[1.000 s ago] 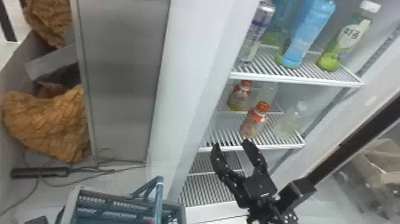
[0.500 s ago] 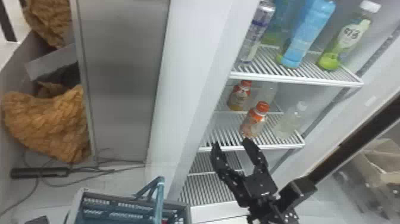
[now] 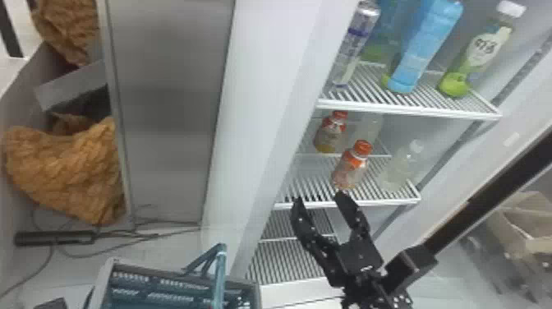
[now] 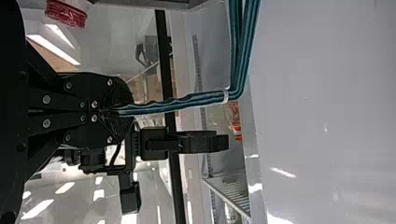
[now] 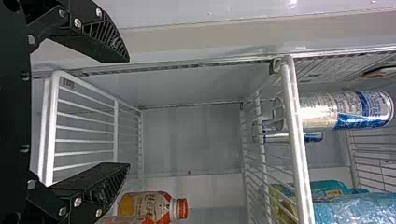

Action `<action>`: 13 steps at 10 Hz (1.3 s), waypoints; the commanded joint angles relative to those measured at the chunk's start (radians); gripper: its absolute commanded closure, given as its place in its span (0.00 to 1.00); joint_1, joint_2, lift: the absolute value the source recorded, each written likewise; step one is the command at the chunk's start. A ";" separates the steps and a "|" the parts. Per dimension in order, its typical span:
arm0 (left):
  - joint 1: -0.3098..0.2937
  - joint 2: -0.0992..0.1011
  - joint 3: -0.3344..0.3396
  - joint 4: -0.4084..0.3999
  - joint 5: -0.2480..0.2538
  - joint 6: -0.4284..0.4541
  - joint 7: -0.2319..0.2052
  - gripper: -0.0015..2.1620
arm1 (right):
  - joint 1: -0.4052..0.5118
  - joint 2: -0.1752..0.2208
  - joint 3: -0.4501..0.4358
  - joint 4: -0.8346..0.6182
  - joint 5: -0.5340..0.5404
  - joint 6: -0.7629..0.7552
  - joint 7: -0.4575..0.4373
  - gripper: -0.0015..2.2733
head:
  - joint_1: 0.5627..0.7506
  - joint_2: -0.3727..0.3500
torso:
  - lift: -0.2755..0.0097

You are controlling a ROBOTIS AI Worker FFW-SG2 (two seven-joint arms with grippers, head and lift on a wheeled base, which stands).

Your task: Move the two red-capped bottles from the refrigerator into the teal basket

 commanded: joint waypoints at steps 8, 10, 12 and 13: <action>0.002 0.000 0.000 0.000 -0.001 0.000 0.000 0.54 | 0.002 0.003 -0.010 -0.003 -0.002 0.000 -0.003 0.10 | 0.70 0.03 | 0.18; 0.002 0.000 0.000 0.000 -0.001 0.000 0.000 0.54 | 0.002 0.003 -0.014 -0.006 0.000 -0.002 -0.003 0.10 | 0.70 0.03 | 0.18; 0.005 0.000 0.002 0.000 -0.001 -0.002 0.000 0.54 | 0.005 0.005 -0.018 -0.006 0.000 -0.002 -0.006 0.10 | 0.70 0.03 | 0.18; 0.005 0.000 0.004 0.000 -0.001 -0.002 0.000 0.54 | 0.005 0.005 -0.020 -0.008 0.000 -0.005 -0.007 0.10 | 0.70 0.03 | 0.18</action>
